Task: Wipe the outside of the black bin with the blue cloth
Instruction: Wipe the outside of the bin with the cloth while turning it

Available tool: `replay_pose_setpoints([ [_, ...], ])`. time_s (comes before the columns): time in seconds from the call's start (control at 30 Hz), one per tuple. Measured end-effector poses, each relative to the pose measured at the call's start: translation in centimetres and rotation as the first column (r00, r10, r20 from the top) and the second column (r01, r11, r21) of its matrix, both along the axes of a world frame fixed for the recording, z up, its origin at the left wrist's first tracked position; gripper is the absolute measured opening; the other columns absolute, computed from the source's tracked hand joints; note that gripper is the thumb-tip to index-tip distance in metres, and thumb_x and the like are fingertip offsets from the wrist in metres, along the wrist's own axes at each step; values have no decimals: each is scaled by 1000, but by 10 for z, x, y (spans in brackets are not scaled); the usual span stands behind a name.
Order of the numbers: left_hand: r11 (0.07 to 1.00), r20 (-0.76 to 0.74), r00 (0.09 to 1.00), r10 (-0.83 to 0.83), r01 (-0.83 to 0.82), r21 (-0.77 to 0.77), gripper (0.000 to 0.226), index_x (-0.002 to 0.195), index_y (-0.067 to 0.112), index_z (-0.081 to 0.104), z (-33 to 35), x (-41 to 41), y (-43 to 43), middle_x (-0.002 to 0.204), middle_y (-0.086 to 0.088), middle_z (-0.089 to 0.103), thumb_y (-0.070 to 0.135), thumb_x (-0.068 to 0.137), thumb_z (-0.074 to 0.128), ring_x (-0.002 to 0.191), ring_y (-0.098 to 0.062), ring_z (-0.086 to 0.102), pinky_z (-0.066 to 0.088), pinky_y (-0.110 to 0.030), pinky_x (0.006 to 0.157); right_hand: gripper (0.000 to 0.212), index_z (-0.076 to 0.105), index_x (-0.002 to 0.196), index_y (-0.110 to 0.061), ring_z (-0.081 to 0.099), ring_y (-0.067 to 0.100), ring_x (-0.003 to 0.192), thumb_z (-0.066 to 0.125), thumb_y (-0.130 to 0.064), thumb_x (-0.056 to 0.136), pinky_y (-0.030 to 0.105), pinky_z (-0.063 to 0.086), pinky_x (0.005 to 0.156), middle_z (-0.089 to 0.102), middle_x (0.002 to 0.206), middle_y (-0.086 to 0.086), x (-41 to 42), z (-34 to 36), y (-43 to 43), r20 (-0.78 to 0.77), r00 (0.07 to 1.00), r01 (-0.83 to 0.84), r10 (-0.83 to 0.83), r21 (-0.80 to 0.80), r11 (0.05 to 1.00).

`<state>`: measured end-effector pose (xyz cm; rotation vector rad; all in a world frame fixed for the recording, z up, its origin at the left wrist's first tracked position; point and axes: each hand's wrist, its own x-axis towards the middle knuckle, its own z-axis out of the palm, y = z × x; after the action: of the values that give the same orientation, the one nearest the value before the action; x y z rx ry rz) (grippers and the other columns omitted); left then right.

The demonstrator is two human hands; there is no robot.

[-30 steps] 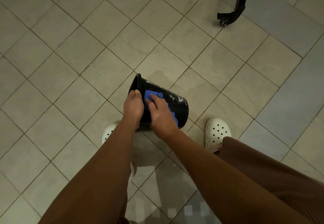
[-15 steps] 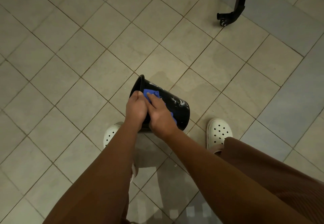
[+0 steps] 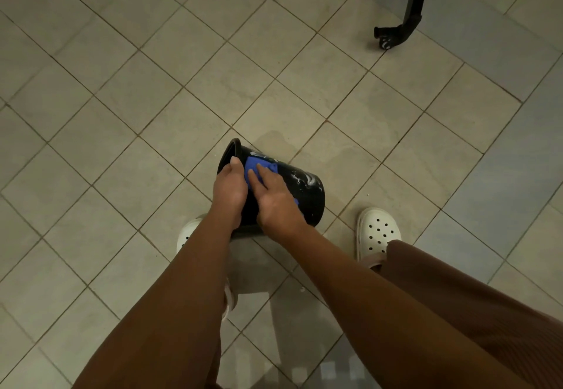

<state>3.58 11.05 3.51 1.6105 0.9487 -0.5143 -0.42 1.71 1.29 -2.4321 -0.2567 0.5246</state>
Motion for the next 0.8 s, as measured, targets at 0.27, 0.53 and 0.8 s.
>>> replay_pose_setpoints([
  [0.27, 988, 123, 991, -46, 27, 152, 37, 108, 13, 62, -4, -2, -5, 104, -13, 66, 35, 105, 32, 98, -29, 64, 54, -50, 92, 76, 2, 149, -6, 6, 35, 142, 52, -7, 92, 41, 10, 119, 6, 155, 20, -10, -4, -3, -62, 993, 87, -97, -153, 984],
  [0.53, 989, 187, 982, -26, -2, 145, 32, 95, 24, 60, -4, 1, 2, 106, -9, 65, 35, 105, 32, 103, -27, 63, 51, -48, 95, 85, 3, 149, -8, 7, 34, 143, 59, -6, 87, 44, 14, 118, 6, 156, 18, -4, -10, -6, 7, 1000, -24, 25, -93, 995],
  [0.8, 976, 210, 974, -83, 37, 214, 32, 88, 26, 55, -5, 0, 0, 102, -11, 65, 36, 105, 30, 99, -30, 63, 51, -53, 95, 71, 8, 148, -1, 8, 34, 143, 50, -1, 91, 44, 12, 119, 8, 155, 23, -17, -4, 1, 1, 999, 53, -53, -54, 997],
])
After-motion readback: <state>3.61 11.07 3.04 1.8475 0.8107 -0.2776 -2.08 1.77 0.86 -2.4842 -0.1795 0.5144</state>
